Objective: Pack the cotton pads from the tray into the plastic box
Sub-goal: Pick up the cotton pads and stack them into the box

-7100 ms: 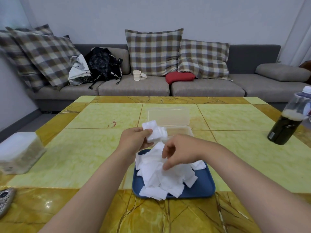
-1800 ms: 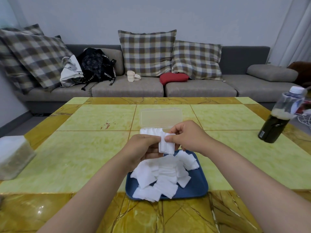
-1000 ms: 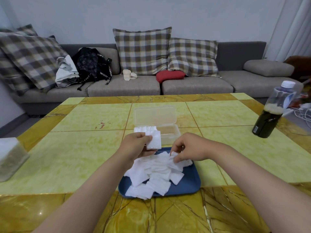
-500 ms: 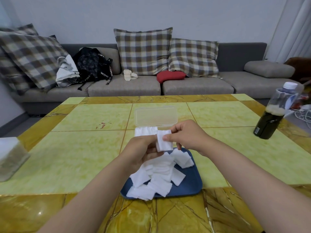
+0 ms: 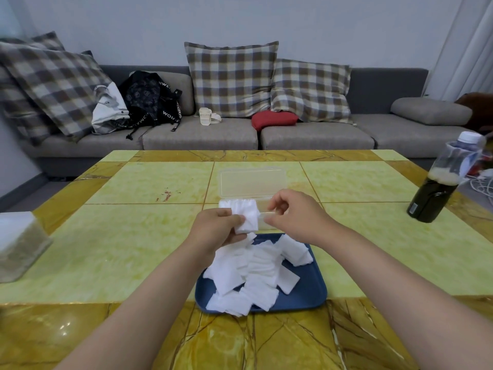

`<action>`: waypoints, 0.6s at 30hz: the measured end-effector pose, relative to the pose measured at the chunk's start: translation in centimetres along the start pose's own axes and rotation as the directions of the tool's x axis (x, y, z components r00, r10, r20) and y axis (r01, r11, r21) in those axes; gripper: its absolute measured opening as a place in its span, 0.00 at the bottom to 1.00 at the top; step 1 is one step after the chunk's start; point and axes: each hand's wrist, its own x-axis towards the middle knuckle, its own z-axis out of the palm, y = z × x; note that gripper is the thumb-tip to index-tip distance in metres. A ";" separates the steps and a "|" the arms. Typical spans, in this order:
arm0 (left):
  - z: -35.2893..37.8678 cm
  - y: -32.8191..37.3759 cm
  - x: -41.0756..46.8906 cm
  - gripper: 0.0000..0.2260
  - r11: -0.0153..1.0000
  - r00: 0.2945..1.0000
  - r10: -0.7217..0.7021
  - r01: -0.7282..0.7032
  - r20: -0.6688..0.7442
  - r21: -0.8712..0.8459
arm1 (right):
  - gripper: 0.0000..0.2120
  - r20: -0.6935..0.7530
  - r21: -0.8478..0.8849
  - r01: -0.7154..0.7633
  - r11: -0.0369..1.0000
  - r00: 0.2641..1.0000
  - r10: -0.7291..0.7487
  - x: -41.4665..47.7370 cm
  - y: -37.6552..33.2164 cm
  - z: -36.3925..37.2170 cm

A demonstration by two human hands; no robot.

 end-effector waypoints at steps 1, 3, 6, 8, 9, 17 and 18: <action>-0.3 0.0 0.2 0.07 1.000 1.000 0.001 -0.001 -0.030 -0.005 | 0.07 0.093 -0.088 0.052 0.995 0.995 -0.043 -0.1 0.3 -0.1; -0.7 0.1 0.3 0.10 1.000 0.998 0.007 -0.007 -0.065 0.004 | 0.16 0.289 -0.221 0.114 0.969 0.956 -0.047 -0.3 0.6 0.1; -0.9 0.1 0.5 0.12 1.000 0.996 0.016 -0.015 -0.091 0.011 | 0.22 0.444 -0.246 0.147 0.958 0.896 -0.023 -0.4 0.9 0.8; -0.8 0.0 0.4 0.12 1.000 0.996 0.020 -0.019 -0.091 0.013 | 0.27 0.509 -0.229 0.145 0.962 0.860 -0.008 -0.2 0.9 1.2; -0.7 0.0 0.4 0.12 1.000 0.996 0.022 -0.020 -0.090 0.018 | 0.29 0.519 -0.241 0.140 0.960 0.855 0.006 -0.1 0.8 1.3; -0.5 -0.3 0.5 0.13 0.998 0.995 0.023 -0.018 -0.093 0.058 | 0.14 0.458 -0.348 0.136 0.928 0.888 0.042 0.3 1.0 0.1; -0.4 -0.4 0.4 0.12 0.999 0.996 0.019 -0.014 -0.090 0.049 | 0.09 0.456 -0.342 0.128 0.931 0.889 0.046 0.3 1.2 -0.1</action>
